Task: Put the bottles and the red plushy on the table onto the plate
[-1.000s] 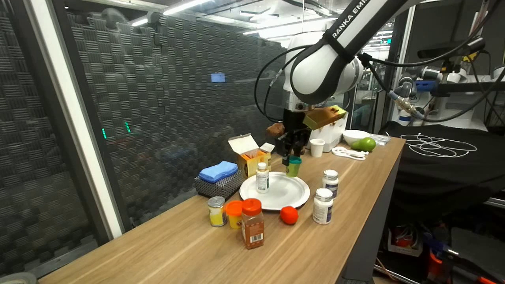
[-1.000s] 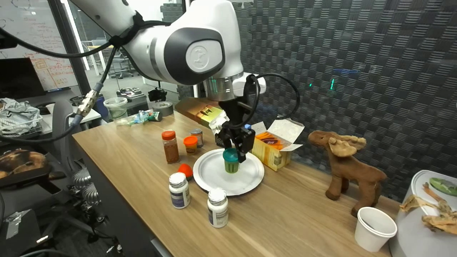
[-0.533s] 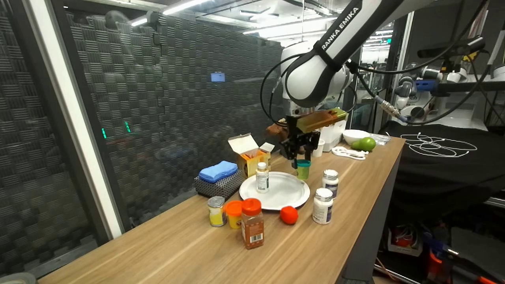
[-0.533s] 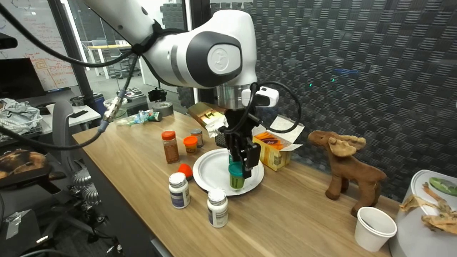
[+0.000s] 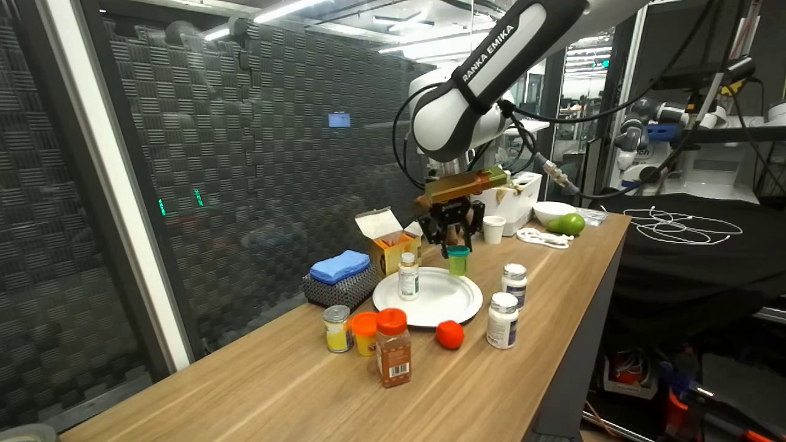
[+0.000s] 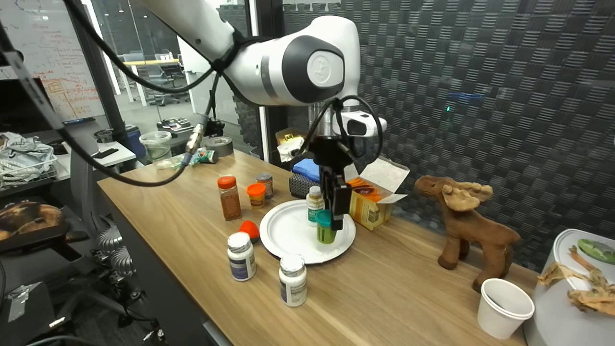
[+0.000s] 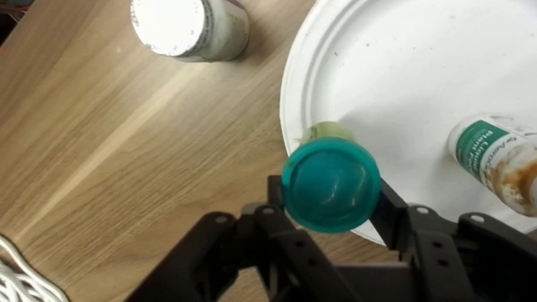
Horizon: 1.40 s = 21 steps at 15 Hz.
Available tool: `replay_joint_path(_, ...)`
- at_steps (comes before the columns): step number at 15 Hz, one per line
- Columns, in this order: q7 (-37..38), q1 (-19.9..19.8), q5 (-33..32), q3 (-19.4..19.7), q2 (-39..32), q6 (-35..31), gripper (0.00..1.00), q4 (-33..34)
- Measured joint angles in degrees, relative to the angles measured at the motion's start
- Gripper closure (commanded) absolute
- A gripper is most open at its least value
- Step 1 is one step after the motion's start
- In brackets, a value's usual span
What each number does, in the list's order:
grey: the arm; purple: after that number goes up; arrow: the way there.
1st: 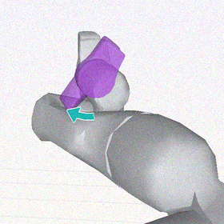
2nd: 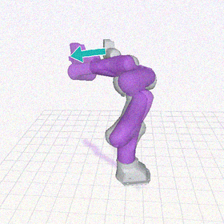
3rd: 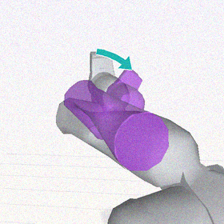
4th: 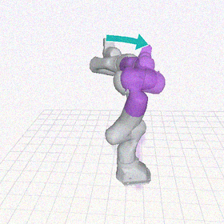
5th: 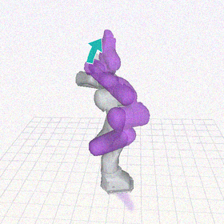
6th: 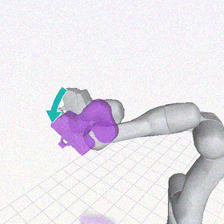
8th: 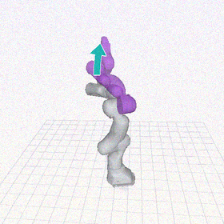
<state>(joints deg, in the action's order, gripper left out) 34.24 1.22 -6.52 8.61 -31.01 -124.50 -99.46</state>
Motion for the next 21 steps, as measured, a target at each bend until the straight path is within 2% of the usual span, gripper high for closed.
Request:
replay_joint_path(9,7.34,0.12,4.39,-0.36,-5.66,6.01,0.73,9.41)
replay_joint_path(15,10.59,0.12,8.09,-1.10,-8.88,6.26,0.73,12.26)
replay_joint_path(21,13.50,0.12,8.16,-1.01,-10.72,5.98,0.73,14.40)
